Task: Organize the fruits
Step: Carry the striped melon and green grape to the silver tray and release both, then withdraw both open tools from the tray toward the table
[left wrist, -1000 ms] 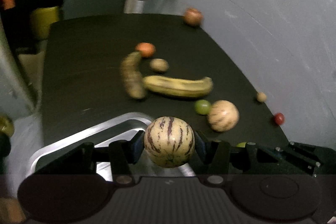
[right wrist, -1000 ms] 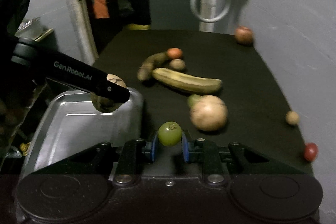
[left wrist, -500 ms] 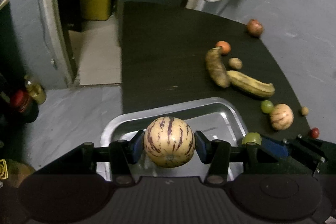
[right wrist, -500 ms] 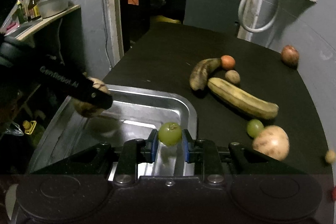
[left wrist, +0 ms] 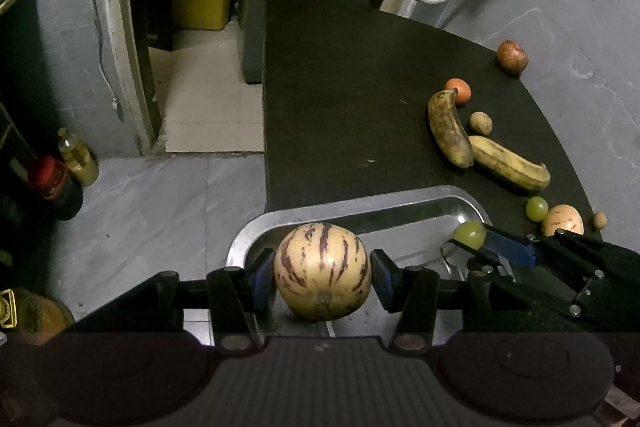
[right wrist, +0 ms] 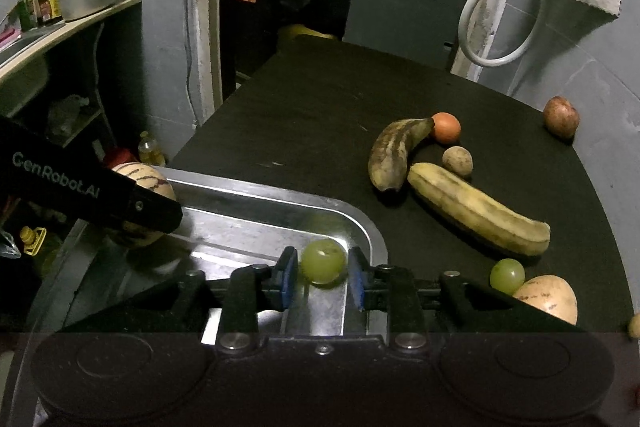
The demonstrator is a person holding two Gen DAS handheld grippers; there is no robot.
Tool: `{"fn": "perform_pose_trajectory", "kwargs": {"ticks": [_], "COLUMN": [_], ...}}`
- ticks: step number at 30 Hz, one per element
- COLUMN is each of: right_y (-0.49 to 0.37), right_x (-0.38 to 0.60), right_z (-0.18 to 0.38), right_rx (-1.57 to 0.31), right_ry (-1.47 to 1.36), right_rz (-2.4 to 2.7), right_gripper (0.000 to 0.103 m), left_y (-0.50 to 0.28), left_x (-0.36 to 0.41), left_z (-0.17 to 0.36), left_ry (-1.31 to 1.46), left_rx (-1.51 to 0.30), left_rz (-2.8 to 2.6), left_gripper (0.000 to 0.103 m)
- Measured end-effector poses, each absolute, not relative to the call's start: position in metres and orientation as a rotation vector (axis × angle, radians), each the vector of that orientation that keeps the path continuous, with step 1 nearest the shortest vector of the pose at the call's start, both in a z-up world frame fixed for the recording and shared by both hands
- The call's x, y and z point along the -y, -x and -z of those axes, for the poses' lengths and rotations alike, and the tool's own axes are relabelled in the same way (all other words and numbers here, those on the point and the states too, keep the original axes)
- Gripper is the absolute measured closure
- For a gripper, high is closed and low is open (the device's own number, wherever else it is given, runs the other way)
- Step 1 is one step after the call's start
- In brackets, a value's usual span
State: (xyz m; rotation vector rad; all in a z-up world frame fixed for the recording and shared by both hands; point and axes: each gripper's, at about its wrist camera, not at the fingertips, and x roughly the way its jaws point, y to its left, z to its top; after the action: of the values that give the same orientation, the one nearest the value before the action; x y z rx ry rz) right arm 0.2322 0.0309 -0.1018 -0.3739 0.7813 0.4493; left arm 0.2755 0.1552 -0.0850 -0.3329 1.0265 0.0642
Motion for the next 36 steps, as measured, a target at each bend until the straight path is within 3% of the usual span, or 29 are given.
{"fn": "perform_pose_trajectory", "kwargs": {"ticks": [4,15,19,20,23,36], "right_y": [-0.226,-0.180,-0.164,-0.159,-0.148,-0.115], "right_x": [-0.026,0.018,0.034,0.037,0.043,0.068], "right_z": [0.095,0.062,0.053,0.051,0.048,0.053], "right_rx": [-0.766,-0.737,-0.754,-0.754,-0.769,-0.947], "right_ry": [0.359,0.272,0.210,0.199,0.188,0.159], "right_rz": [-0.434,-0.360,-0.350,-0.345,-0.355,-0.483], "right_gripper": [0.059,0.025,0.007,0.006,0.001,0.001], "left_y": [-0.276,-0.252,-0.235,-0.230,-0.218,-0.176], "left_x": [-0.157,-0.154,-0.150,-0.148,-0.145,-0.123], "left_z": [0.084,0.059,0.054,0.054,0.055,0.049], "left_ry": [0.350,0.339,0.317,0.315,0.308,0.206], "left_rx": [-1.030,-0.964,-0.961,-0.963,-0.995,-1.071], "left_rz": [-0.063,-0.035,-0.022,-0.016,-0.012,0.097], "left_gripper": [0.046,0.019,0.005,0.001,0.001,0.001]}}
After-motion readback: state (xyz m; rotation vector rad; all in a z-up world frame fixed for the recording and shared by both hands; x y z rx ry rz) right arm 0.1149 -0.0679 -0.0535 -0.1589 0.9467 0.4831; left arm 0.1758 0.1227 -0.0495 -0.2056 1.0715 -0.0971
